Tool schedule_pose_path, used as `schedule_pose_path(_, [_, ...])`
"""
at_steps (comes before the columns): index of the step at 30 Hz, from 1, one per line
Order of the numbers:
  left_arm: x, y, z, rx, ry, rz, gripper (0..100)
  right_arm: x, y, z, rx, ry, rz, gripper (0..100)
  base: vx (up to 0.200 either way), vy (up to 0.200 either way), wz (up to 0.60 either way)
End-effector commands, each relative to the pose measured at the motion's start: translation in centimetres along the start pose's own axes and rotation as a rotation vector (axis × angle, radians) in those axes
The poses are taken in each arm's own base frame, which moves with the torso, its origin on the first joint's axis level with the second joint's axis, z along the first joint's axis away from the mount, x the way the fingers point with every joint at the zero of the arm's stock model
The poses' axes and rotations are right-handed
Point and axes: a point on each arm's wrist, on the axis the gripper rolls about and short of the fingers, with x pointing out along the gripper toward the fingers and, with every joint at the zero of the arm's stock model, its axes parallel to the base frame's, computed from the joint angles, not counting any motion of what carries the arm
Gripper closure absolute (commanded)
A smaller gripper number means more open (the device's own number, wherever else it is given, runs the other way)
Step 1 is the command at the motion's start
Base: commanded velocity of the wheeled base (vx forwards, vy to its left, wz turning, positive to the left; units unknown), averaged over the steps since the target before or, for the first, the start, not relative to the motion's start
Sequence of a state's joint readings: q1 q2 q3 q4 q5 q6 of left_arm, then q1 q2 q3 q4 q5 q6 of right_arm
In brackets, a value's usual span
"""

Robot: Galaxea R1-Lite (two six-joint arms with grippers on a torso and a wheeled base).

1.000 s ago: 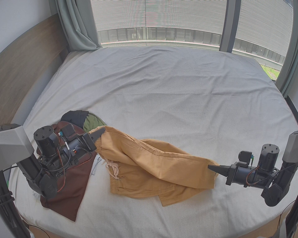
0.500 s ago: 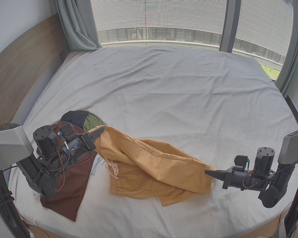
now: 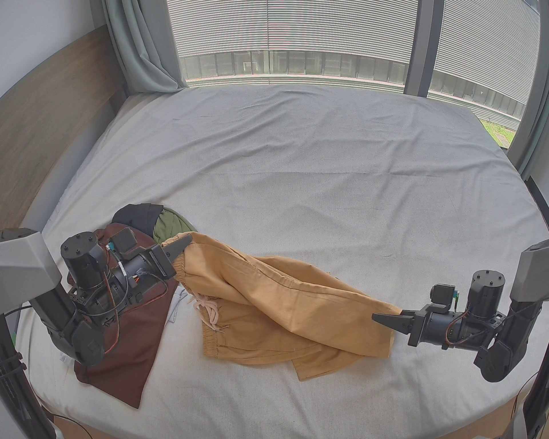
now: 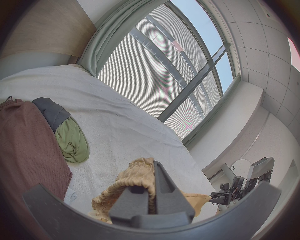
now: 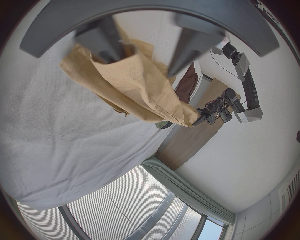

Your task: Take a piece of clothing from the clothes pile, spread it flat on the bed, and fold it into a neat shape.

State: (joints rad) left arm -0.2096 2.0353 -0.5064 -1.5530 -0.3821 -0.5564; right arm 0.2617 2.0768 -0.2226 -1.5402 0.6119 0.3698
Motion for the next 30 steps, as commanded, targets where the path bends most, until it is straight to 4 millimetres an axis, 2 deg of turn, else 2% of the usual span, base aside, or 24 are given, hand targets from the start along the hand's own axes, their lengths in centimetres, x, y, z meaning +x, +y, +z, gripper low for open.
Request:
schedule_pose_path(1, [0.0,0.0,0.0,0.0,-0.001,-0.001,100,0.7,-0.3,0.4,-0.012,-0.017,0.006,0,0.0,0.0,0.0])
schedule_pose_path(4, [0.0,0.0,0.0,0.0,-0.001,-0.001,100,1.8,-0.8,1.1,-0.028,-0.046,0.009,0,0.0,0.0,0.0])
schedule_pose_path(9, [0.0,-0.1,0.1,0.002,-0.005,-0.004,100,2.3,-0.9,1.8,-0.039,-0.07,0.02,0,0.0,0.0,0.0])
schedule_pose_path(30, [-0.1,-0.4,0.4,0.005,-0.014,-0.011,100,3.8,0.2,1.3,-0.049,-0.051,0.057,0,0.0,0.0,0.0])
